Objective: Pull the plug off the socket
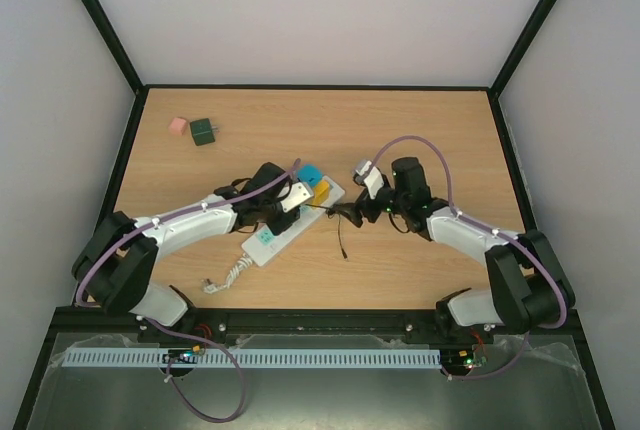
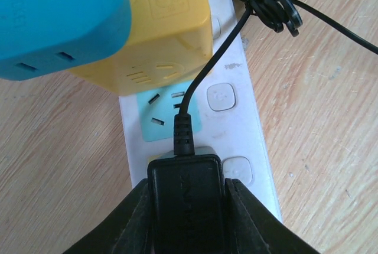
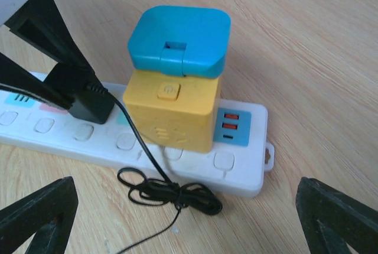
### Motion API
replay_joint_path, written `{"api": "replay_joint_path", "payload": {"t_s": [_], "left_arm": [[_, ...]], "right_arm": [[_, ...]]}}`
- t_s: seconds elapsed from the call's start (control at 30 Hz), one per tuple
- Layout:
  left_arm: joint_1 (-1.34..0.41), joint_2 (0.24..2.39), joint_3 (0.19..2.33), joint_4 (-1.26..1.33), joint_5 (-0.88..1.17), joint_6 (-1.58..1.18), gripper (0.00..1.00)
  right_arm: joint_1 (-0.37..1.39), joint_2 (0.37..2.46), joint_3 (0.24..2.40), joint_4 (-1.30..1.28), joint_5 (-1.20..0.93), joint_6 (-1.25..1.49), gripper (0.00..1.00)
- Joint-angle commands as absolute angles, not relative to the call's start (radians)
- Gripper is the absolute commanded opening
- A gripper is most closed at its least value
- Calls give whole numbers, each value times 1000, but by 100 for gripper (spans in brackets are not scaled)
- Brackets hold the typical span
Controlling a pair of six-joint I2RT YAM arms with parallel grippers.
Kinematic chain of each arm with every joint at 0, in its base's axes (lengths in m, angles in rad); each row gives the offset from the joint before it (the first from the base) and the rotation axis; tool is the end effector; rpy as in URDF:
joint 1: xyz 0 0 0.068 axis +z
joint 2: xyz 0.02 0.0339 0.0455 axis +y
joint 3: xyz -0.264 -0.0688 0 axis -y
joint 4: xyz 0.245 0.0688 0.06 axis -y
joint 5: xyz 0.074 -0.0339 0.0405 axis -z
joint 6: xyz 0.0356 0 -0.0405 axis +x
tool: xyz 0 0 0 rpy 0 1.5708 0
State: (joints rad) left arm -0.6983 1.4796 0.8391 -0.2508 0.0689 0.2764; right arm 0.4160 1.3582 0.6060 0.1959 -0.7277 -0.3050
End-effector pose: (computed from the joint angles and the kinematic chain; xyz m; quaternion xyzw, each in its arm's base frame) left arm 0.2260 -0.1929 0.1929 0.4514 0.8272 -0.1015 0.3189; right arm 0.2370 0.1306 0.1949 -0.4499 0.7034 0.3358 0.4360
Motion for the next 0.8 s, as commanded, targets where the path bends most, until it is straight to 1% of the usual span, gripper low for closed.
{"api": "replay_joint_path", "payload": {"t_s": [0.0, 0.1, 0.27, 0.47, 0.77], "left_arm": [[-690, 1450, 833, -266, 152, 338, 11], [-690, 1460, 835, -269, 158, 339, 12], [-690, 1466, 838, -267, 170, 339, 12], [-690, 1468, 838, -267, 178, 339, 12], [-690, 1479, 834, -259, 184, 336, 12]], "right_arm": [[481, 1376, 593, 296, -580, -263, 98], [535, 1402, 587, 371, -479, -222, 98], [582, 1463, 592, 433, -385, -187, 98], [596, 1524, 574, 515, -359, -171, 99], [649, 1564, 568, 592, -405, -151, 98]]}}
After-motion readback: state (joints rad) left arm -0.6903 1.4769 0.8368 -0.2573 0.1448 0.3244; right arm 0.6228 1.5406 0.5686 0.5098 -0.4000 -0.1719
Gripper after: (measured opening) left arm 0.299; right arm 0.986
